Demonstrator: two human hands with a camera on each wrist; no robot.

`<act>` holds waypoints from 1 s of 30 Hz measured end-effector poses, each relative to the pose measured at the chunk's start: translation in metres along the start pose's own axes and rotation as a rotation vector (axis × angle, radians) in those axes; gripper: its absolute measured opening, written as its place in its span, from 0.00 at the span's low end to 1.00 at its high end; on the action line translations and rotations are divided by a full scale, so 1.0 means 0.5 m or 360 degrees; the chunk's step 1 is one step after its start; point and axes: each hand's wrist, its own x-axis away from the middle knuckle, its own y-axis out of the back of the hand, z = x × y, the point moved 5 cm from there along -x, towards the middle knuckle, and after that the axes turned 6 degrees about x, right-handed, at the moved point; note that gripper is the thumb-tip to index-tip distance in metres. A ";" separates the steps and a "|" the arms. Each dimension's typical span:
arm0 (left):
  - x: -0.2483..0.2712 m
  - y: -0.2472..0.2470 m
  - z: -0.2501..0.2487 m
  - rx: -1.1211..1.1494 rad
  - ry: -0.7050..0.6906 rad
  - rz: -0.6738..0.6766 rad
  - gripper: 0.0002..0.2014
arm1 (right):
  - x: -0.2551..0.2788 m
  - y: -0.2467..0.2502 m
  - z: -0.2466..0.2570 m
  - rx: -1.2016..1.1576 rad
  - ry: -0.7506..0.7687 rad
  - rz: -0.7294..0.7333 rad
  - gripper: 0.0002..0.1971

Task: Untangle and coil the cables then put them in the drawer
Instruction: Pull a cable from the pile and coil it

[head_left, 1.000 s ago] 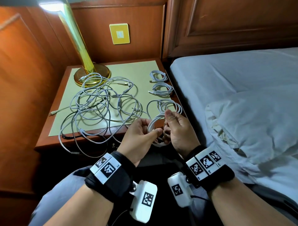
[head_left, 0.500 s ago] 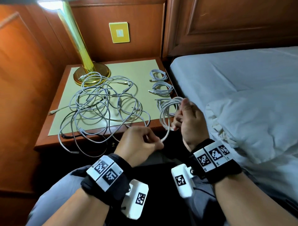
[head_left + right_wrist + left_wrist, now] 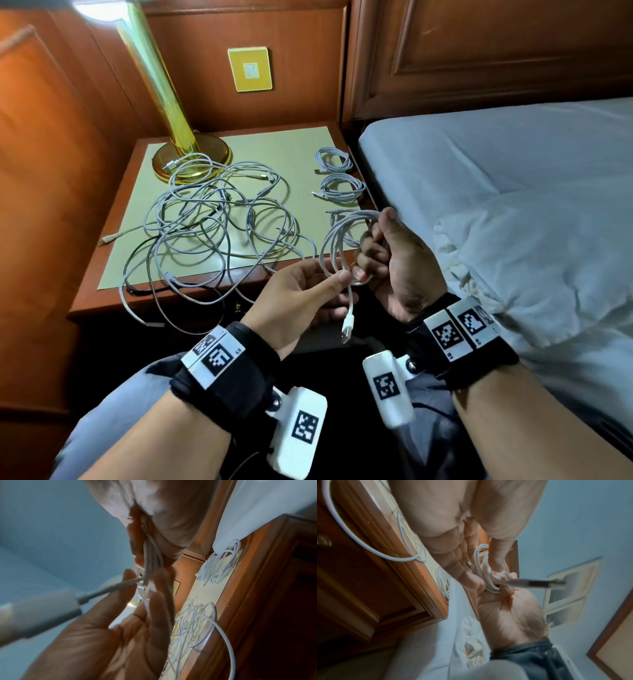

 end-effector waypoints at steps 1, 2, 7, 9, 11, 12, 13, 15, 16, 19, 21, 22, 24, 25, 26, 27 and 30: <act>-0.002 0.002 -0.001 0.0057 -0.0031 -0.0011 0.23 | 0.001 -0.003 -0.003 0.0012 -0.0013 -0.0010 0.19; -0.005 0.004 -0.002 0.0090 -0.0057 -0.0027 0.22 | 0.001 -0.003 -0.005 0.0047 -0.0008 -0.0032 0.19; -0.012 0.023 -0.017 -0.0110 -0.0227 -0.0156 0.11 | -0.001 0.021 0.009 0.0994 0.0227 -0.0217 0.23; -0.012 0.036 -0.026 -0.0313 -0.0317 -0.0252 0.06 | -0.004 0.032 0.015 0.1374 0.0276 -0.0275 0.23; -0.013 0.054 -0.037 -0.0540 -0.0415 -0.0359 0.06 | -0.010 0.037 0.017 0.1415 0.0269 -0.0264 0.19; -0.014 0.063 -0.043 -0.0611 -0.0460 -0.0407 0.07 | -0.012 0.038 0.016 0.1424 0.0257 -0.0248 0.16; -0.014 0.070 -0.049 -0.0651 -0.0507 -0.0456 0.08 | -0.013 0.038 0.015 0.1459 0.0248 -0.0229 0.14; -0.012 0.078 -0.063 -0.0703 -0.0597 -0.0555 0.09 | -0.012 0.034 0.011 0.1509 0.0232 -0.0162 0.11; -0.012 0.081 -0.069 -0.0734 -0.0616 -0.0596 0.11 | -0.011 0.031 0.009 0.1489 0.0216 -0.0127 0.10; -0.020 0.092 -0.073 -0.0705 -0.0573 -0.0638 0.24 | -0.010 0.029 0.001 0.1384 0.0136 -0.0078 0.10; -0.027 0.098 -0.069 -0.0494 -0.0522 -0.0554 0.30 | -0.011 0.029 -0.005 0.1279 0.0057 -0.0100 0.10; -0.031 0.099 -0.066 -0.0412 -0.0502 -0.0505 0.30 | -0.012 0.027 -0.009 0.1183 0.0008 -0.0109 0.09; -0.032 0.095 -0.065 -0.0333 -0.0465 -0.0419 0.24 | -0.012 0.021 -0.018 0.0938 -0.0080 -0.0115 0.06; -0.032 0.094 -0.063 -0.0310 -0.0439 -0.0388 0.21 | -0.011 0.018 -0.022 0.0827 -0.0111 -0.0119 0.05; -0.032 0.093 -0.060 -0.0287 -0.0411 -0.0366 0.18 | -0.011 0.015 -0.025 0.0739 -0.0132 -0.0127 0.04; -0.030 0.092 -0.059 -0.0253 -0.0389 -0.0350 0.16 | -0.010 0.012 -0.027 0.0677 -0.0145 -0.0134 0.03; -0.029 0.094 -0.055 -0.0085 -0.0321 -0.0368 0.21 | -0.008 0.005 -0.033 0.0587 -0.0176 -0.0119 0.04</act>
